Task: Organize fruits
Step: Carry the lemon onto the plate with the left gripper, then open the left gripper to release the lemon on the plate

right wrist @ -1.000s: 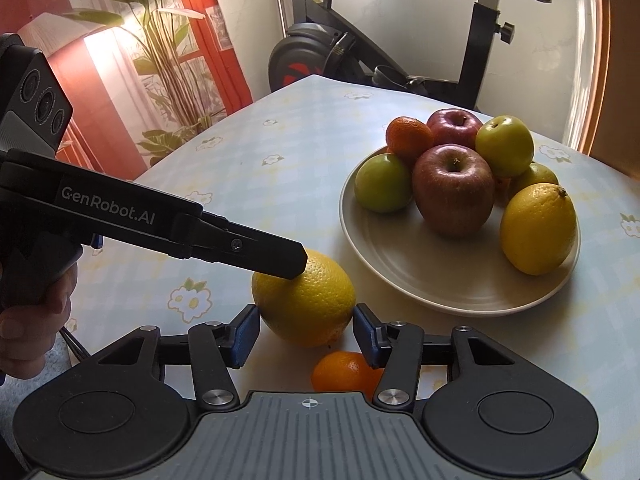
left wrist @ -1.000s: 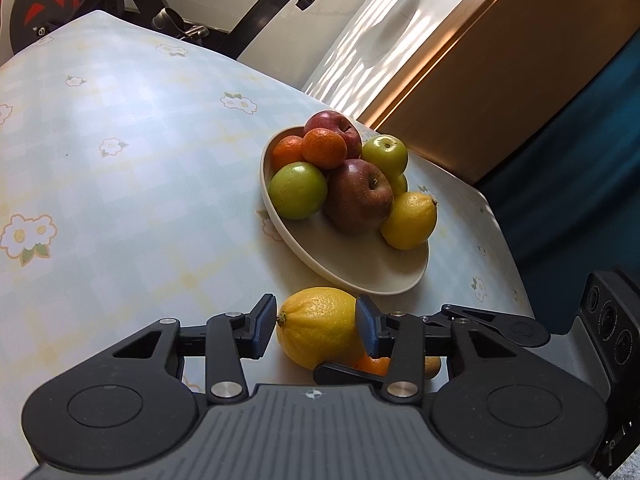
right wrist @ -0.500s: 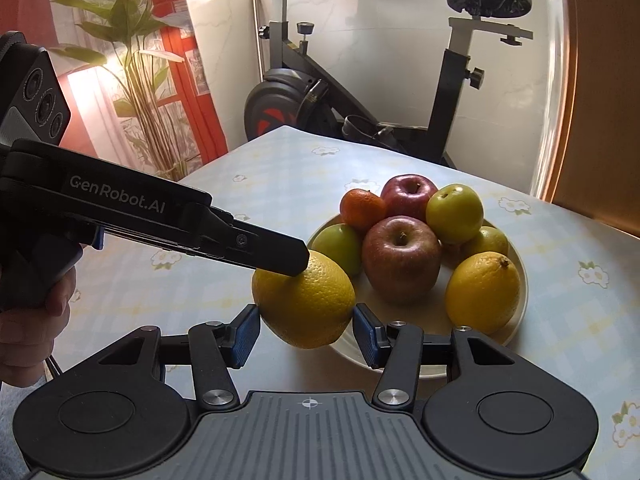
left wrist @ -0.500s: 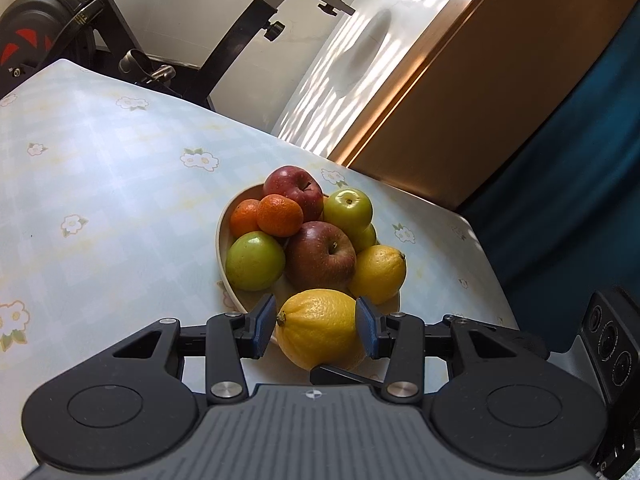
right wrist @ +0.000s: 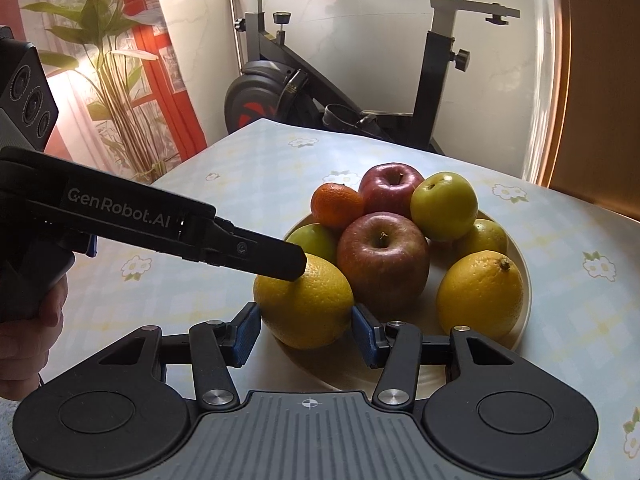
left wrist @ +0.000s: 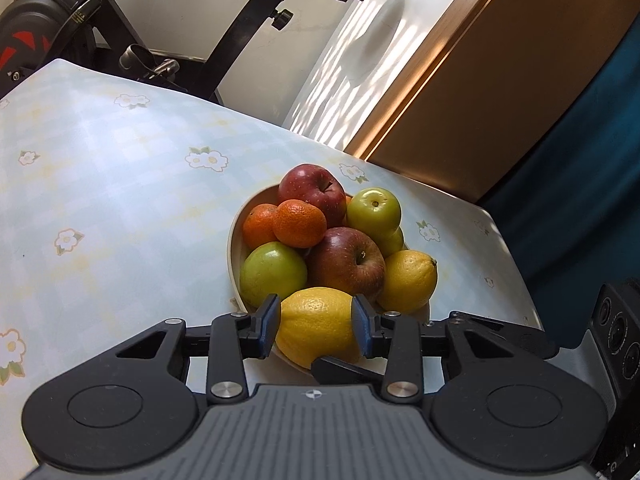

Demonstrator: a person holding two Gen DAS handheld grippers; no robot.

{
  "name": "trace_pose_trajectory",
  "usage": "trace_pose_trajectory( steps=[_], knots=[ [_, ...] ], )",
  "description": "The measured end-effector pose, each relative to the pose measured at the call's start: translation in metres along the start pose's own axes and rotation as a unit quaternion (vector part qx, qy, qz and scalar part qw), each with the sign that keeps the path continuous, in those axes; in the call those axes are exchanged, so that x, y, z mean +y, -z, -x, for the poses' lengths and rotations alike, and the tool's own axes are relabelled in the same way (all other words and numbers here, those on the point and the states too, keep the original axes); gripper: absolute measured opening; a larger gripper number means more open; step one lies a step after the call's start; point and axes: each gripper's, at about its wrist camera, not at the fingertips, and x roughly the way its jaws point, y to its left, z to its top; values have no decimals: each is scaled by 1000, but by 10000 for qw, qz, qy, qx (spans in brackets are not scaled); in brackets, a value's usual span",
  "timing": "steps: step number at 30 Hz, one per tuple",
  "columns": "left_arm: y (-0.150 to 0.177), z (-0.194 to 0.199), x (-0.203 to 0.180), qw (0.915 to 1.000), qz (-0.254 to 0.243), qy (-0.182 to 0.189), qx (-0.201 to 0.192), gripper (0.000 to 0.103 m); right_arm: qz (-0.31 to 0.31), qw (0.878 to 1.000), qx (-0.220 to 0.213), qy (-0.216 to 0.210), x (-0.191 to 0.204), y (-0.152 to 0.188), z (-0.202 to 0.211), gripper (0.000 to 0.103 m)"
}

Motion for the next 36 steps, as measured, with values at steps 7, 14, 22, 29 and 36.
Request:
trace_pose_trajectory(
  steps=[7, 14, 22, 29, 36],
  knots=[
    [1, -2, 1, 10000, -45, -71, 4, 41, -150, 9999, 59, -45, -5, 2, -2, 47],
    [2, -1, -2, 9991, -245, -350, -52, 42, -156, 9998, -59, 66, -12, 9, 20, 47],
    [6, 13, -14, 9963, -547, -617, -249, 40, -93, 9987, -305, 405, -22, 33, 60, 44],
    [27, 47, -32, 9909, -886, -802, -619, 40, -258, 9970, -448, 569, -27, 59, 83, 43],
    [54, 64, -53, 9849, -1209, -938, -809, 40, -474, 9958, -492, 609, -30, 81, 94, 36]
  ],
)
